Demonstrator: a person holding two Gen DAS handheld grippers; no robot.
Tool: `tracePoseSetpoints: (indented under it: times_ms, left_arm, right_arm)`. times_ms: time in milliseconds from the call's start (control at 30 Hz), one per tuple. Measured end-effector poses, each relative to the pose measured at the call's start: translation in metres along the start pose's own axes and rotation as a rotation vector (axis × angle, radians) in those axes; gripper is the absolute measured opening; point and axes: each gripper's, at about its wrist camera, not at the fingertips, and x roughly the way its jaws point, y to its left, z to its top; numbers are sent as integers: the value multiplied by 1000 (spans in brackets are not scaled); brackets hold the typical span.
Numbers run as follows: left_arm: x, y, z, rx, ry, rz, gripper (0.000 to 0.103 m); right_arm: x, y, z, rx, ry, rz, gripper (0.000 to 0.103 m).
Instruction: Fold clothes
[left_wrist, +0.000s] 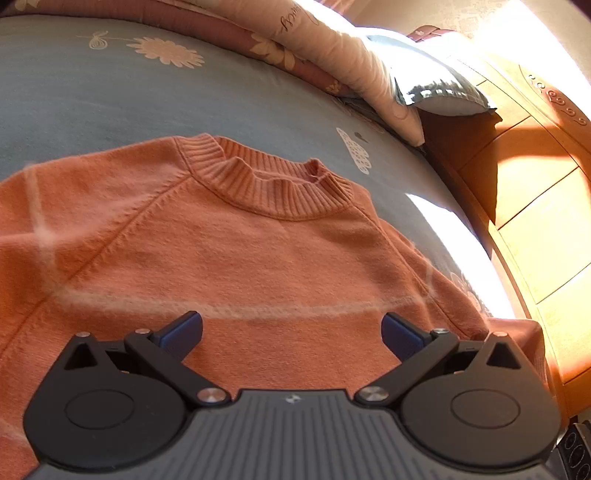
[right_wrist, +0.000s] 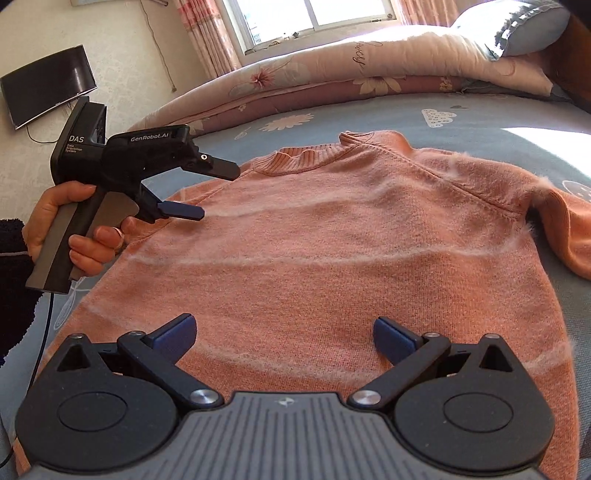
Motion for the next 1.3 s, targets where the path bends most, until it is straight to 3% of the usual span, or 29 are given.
tracePoseSetpoints:
  times_ms: [33, 100, 200, 333, 400, 533, 567, 700, 767, 867, 1133, 1300]
  left_arm:
    - [6, -5, -2, 19, -8, 28, 102]
    - [10, -4, -4, 98, -53, 146, 102]
    - [1, 16, -3, 136, -104, 319, 102]
    - [-9, 16, 2, 91, -76, 321, 102]
    - [-10, 0, 1, 72, -60, 243, 102]
    - [4, -41, -11, 75, -2, 5, 102]
    - [9, -47, -13, 84, 8, -3, 102]
    - [31, -66, -22, 123, 40, 24, 102]
    - [31, -54, -22, 116, 20, 106, 102]
    - [17, -28, -17, 62, -35, 169, 102]
    - [-34, -18, -62, 42, 4, 189, 102]
    - [-65, -13, -92, 32, 32, 198, 102]
  right_arm:
    - [0, 0, 0, -2, 0, -1, 103]
    - [-1, 1, 0, -6, 1, -3, 103]
    - [-4, -1, 1, -13, -8, -25, 103]
    - [-8, -4, 4, -16, -20, -51, 103]
    - [-11, -7, 6, 3, -31, -50, 103]
    - [-14, -9, 7, 17, -46, -45, 103]
    - [-14, -9, 7, 18, -43, -45, 103]
    - [-14, -10, 7, 18, -39, -46, 103]
    - [-16, -11, 8, 13, -42, -57, 103]
    - [-21, -16, 11, 24, -57, -69, 103]
    - [-18, -34, 13, 98, -45, -97, 103]
    - [-30, -50, 21, 156, -95, -94, 103]
